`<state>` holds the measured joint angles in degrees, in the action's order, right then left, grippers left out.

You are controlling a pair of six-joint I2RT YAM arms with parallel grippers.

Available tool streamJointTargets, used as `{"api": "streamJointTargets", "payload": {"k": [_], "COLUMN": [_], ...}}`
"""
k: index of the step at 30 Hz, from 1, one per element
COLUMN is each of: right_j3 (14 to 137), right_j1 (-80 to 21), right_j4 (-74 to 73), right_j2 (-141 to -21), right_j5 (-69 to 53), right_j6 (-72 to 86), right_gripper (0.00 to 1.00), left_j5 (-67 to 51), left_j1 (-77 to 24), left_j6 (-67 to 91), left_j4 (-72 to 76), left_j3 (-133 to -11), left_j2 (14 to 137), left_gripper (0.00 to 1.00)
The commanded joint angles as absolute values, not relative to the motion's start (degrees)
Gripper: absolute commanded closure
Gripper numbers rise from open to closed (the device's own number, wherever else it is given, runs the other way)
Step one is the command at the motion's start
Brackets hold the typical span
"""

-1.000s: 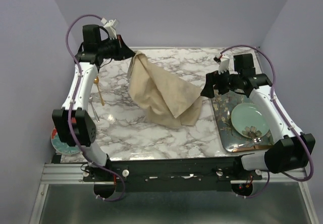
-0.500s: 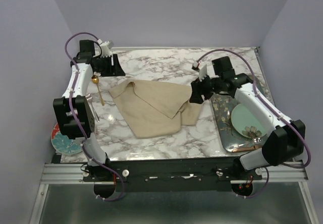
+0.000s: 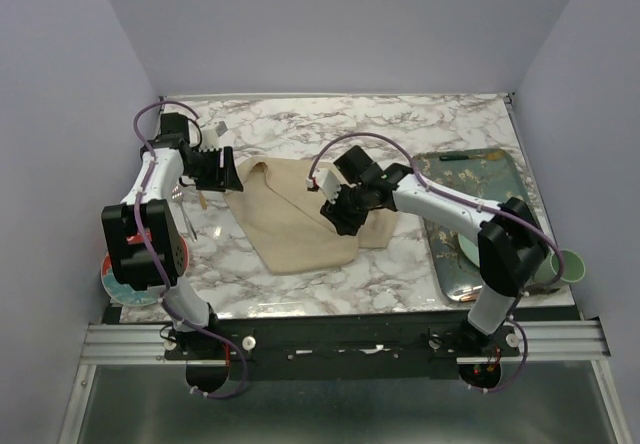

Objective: Fold the napkin into a case and place the utensils inside
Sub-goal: Pick up the crumpled napkin from the center of the board.

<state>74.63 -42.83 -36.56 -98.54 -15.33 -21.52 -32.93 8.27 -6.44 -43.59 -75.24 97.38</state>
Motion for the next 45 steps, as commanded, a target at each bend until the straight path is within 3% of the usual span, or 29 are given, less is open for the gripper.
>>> {"api": "streamJointTargets", "payload": {"k": [1, 9, 12, 38, 39, 41, 45], "right_j3": [79.4, 83.5, 83.8, 81.9, 82.0, 82.4, 83.2], "right_j1": [-44.4, -44.6, -44.7, -45.4, -45.4, -45.4, -45.4], "right_j4": [-34.9, -35.6, -36.2, -37.4, -37.4, -37.7, -38.6], "right_j2": [-103.1, -110.0, -111.4, -116.5, -116.5, -115.8, -113.7], "right_j5": [-10.9, -12.2, -13.5, -9.2, -9.1, -9.3, -9.1], "right_j6": [-21.9, -20.6, -20.4, -20.9, -20.9, -20.9, -20.6], "right_gripper": [0.45, 0.52, 0.65, 0.67, 0.68, 0.81, 0.93], "left_j5": [-32.3, -32.4, -32.3, -30.6, -30.5, -30.4, -30.1], "left_j1": [9.1, 9.7, 9.8, 10.5, 10.5, 10.5, 10.5], "left_j6": [-7.0, -6.6, -6.6, -6.2, -6.3, -6.5, -7.0], "left_j4": [-43.1, -42.5, -42.3, -41.8, -41.7, -41.9, -42.2], "left_j3": [-74.3, -74.9, -75.1, -76.2, -76.4, -76.6, -77.4], "left_j2": [95.2, 95.8, 96.1, 99.5, 99.6, 99.7, 99.9], "left_gripper": [0.32, 0.32, 0.32, 0.32, 0.32, 0.32, 0.32]}}
